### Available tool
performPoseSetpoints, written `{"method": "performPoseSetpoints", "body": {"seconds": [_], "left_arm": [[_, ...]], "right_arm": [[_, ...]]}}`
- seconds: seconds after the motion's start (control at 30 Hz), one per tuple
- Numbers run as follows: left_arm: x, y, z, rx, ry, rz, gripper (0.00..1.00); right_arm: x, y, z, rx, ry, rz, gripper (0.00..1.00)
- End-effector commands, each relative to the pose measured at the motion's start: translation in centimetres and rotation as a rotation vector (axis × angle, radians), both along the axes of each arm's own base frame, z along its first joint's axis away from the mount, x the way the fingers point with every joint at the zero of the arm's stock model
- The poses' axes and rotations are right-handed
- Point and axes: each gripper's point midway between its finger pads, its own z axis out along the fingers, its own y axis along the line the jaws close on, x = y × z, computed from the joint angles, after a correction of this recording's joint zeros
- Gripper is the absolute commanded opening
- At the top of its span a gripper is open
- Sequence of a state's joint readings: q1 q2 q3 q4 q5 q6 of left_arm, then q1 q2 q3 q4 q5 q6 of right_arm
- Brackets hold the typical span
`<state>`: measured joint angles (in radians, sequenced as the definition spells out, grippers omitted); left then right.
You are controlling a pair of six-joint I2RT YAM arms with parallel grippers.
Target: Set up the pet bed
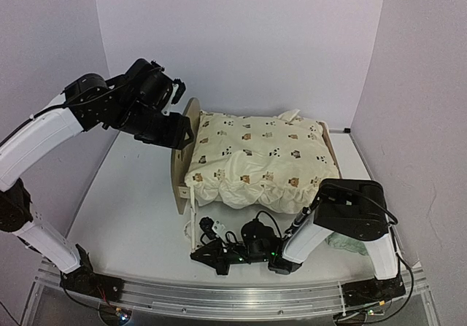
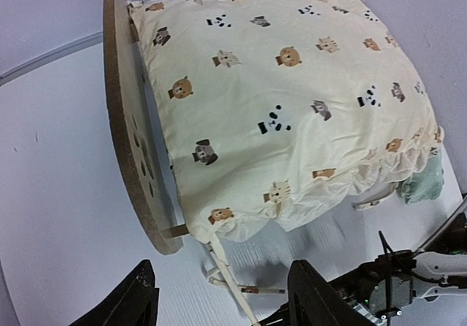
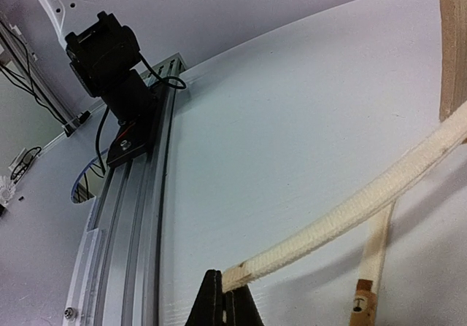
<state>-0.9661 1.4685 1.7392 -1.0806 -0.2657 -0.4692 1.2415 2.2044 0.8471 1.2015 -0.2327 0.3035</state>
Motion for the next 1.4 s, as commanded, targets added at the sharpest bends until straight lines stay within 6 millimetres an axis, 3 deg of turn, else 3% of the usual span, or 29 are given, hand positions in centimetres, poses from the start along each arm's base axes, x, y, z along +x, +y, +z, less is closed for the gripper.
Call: {"method": "performPoseSetpoints", "body": {"seconds": [0.0,0.1,0.27,0.43,0.57,0.7,1.03,1.2,1.37], "left_arm": [[1.0,2.8,-3.8,0.164,0.006,0.122,0.61],[1.6,4.3,-6.7,0.230,0.028,0.197,0.61],[2.7,4.0,-11.0,0.213,0.067,0.195,0.55],[4.5,3.4,-13.6,0.187,0.060,0.187,0.42],[5.0,4.0,-14.5,0.214,0.076,0.217,0.39],[3.4,3.0,-14.3,0.164,0.120,0.133,0.45],[-1.4,3.9,-15.2,0.160,0.218,0.061,0.53],[-3.8,3.0,-16.5,0.070,0.281,-0.023,0.53],[-5.5,2.9,-19.1,0.070,0.355,-0.052,0.52]], "right_arm": [[-2.1,0.7,1.2,0.026,0.024,0.100,0.00],[-1.8,0.9,0.4,0.005,0.035,0.083,0.00],[-1.8,1.6,-0.4,-0.009,0.075,0.087,0.00],[-1.7,1.8,-1.0,-0.024,0.091,0.084,0.00],[-0.5,0.7,-0.8,-0.063,0.054,0.000,0.00],[0.2,-0.9,-1.1,-0.169,0.021,-0.052,0.00],[2.0,-5.4,-2.8,-0.509,-0.047,-0.140,0.00],[3.1,-6.9,-2.8,-0.636,-0.116,-0.159,0.00],[3.9,-7.7,-3.0,-0.714,-0.178,-0.164,0.00]]}}
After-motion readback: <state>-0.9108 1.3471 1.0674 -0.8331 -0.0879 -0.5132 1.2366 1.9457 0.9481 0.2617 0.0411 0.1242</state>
